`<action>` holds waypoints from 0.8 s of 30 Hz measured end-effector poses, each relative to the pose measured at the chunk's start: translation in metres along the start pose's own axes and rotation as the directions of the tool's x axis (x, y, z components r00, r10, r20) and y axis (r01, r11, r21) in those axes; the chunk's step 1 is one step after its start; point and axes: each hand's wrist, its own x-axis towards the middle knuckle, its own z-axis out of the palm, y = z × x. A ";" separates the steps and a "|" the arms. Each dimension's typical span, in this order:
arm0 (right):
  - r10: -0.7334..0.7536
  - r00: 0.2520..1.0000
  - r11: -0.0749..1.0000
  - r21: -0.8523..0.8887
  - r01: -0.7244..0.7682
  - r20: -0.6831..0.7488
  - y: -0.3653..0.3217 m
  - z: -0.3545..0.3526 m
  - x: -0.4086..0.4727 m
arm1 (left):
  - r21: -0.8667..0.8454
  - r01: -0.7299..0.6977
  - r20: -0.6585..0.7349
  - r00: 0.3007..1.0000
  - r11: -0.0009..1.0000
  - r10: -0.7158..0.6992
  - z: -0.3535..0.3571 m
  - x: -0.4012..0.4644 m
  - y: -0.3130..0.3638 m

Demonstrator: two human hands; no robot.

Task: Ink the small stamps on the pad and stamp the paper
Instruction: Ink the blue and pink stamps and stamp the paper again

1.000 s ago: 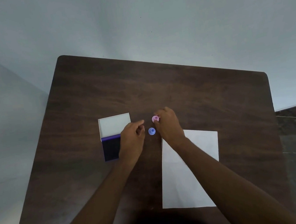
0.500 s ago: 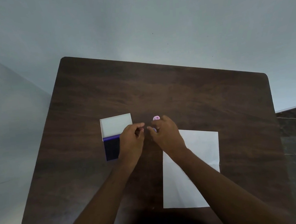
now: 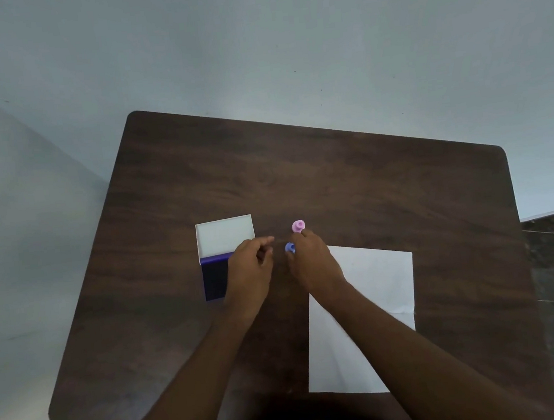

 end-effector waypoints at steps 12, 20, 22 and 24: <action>-0.039 0.997 0.886 0.459 0.065 -0.066 -0.009 -0.037 -0.020 | -0.085 -0.003 0.049 0.999 0.996 0.007 -0.011 -0.002 -0.001; -0.087 0.993 0.651 0.759 -0.001 0.076 -0.012 -0.042 -0.036 | -0.231 -0.039 0.011 0.999 0.972 0.042 -0.025 -0.015 0.003; -0.101 0.992 0.629 0.777 0.001 0.081 -0.012 -0.041 -0.037 | -0.241 -0.035 0.006 0.999 0.970 0.037 -0.026 -0.015 0.003; -0.101 0.992 0.621 0.784 0.000 0.080 -0.012 -0.040 -0.037 | -0.239 -0.030 0.003 1.000 0.970 0.031 -0.028 -0.015 0.004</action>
